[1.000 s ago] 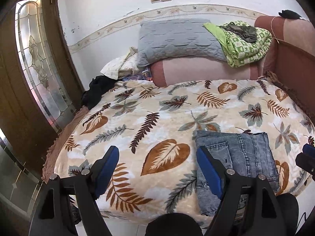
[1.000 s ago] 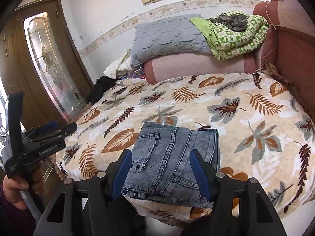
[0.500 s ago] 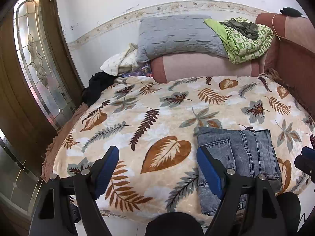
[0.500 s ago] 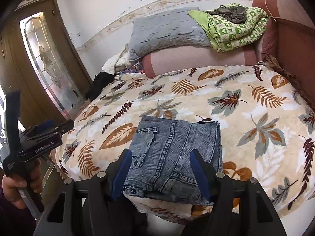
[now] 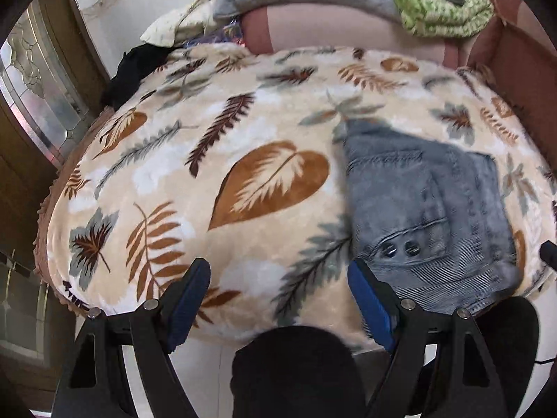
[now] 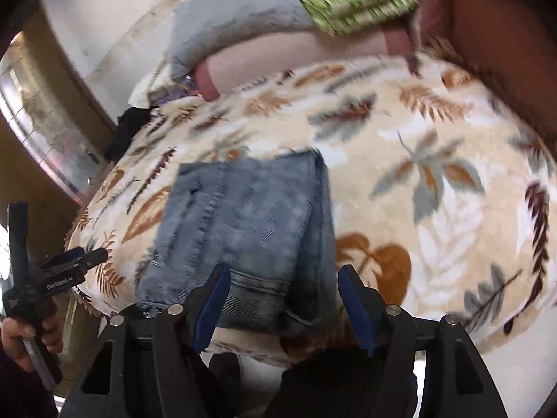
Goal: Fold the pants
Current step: 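Lower the left tool onto the folded jeans pocket edge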
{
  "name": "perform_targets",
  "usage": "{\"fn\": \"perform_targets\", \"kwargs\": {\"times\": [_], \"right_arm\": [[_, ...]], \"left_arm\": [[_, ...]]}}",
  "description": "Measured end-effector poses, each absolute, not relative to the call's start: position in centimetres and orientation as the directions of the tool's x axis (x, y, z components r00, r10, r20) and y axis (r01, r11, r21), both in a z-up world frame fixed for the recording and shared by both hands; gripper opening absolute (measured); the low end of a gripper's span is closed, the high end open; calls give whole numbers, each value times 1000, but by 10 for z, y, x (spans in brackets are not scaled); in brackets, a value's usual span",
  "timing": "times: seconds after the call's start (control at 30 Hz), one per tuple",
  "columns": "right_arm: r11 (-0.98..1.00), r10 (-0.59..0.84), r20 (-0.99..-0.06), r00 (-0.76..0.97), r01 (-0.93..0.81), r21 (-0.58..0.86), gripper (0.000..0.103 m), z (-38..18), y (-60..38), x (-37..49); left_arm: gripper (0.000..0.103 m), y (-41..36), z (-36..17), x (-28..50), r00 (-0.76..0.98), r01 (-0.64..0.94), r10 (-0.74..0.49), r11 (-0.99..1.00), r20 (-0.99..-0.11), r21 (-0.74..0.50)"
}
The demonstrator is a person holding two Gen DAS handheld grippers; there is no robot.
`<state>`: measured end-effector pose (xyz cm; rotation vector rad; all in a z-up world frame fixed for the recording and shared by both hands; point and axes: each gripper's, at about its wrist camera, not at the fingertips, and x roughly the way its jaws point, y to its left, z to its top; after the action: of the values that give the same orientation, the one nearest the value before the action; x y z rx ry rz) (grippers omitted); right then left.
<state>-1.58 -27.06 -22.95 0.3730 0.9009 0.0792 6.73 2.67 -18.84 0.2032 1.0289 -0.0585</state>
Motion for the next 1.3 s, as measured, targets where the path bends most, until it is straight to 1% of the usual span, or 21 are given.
{"fn": "perform_targets", "kwargs": {"times": [0.3, 0.77, 0.97, 1.3], "right_arm": [[924, 247, -765, 594, 94, 370, 68, -245, -273, -1], [896, 288, -777, 560, 128, 425, 68, -268, -284, 17], [895, 285, -778, 559, 136, 426, 68, -271, -288, 21], [893, 282, -783, 555, 146, 425, 68, -275, -292, 27]], "left_arm": [[82, 20, -203, 78, 481, 167, 45, 976, -876, 142], [82, 6, -216, 98, 433, 196, -8, 977, -901, 86], [82, -7, -216, 102, 454, 211, 9, 970, -891, 117], [82, -13, -218, 107, 464, 215, 21, 967, -886, 135]]}}
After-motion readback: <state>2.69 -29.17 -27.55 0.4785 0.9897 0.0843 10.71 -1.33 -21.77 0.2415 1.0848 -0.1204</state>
